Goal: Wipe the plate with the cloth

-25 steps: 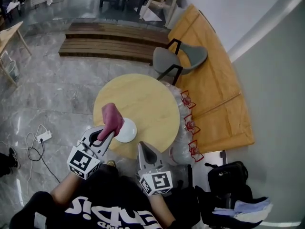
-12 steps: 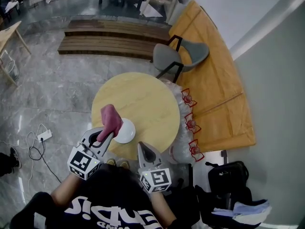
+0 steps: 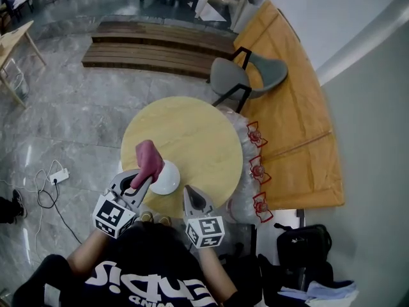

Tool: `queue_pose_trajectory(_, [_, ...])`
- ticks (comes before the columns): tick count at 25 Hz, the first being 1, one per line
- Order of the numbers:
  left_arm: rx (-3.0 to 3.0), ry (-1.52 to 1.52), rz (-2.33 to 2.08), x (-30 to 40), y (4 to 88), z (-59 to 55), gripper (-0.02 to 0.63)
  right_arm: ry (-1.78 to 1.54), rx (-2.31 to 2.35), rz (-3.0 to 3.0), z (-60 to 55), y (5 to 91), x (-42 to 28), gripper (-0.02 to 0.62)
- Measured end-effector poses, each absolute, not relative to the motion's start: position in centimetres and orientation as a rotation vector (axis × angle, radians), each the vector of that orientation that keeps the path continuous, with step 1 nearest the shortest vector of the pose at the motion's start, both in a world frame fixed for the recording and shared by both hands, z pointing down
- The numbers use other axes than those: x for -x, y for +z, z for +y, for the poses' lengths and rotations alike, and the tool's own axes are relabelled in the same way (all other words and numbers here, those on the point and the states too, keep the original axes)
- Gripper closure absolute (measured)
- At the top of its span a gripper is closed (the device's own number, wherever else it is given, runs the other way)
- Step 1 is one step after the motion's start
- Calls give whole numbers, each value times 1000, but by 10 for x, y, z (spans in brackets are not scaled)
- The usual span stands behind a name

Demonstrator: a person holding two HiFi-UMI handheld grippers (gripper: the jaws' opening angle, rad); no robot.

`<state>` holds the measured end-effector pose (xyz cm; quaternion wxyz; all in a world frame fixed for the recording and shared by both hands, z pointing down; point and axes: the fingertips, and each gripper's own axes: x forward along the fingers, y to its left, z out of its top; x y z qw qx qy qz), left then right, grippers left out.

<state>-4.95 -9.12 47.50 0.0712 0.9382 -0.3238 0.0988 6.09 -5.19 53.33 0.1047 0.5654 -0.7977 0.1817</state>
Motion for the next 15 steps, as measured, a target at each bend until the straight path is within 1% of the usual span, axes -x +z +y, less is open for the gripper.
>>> queue_pose_trajectory(6, [-2797, 325, -982, 44, 487, -99, 554, 671, -1572, -2321, -65, 579, -63, 572])
queue_pose_trajectory(15, [-2767, 353, -991, 36, 499, -113, 554, 785, -1480, -2239, -83, 642, -69, 571])
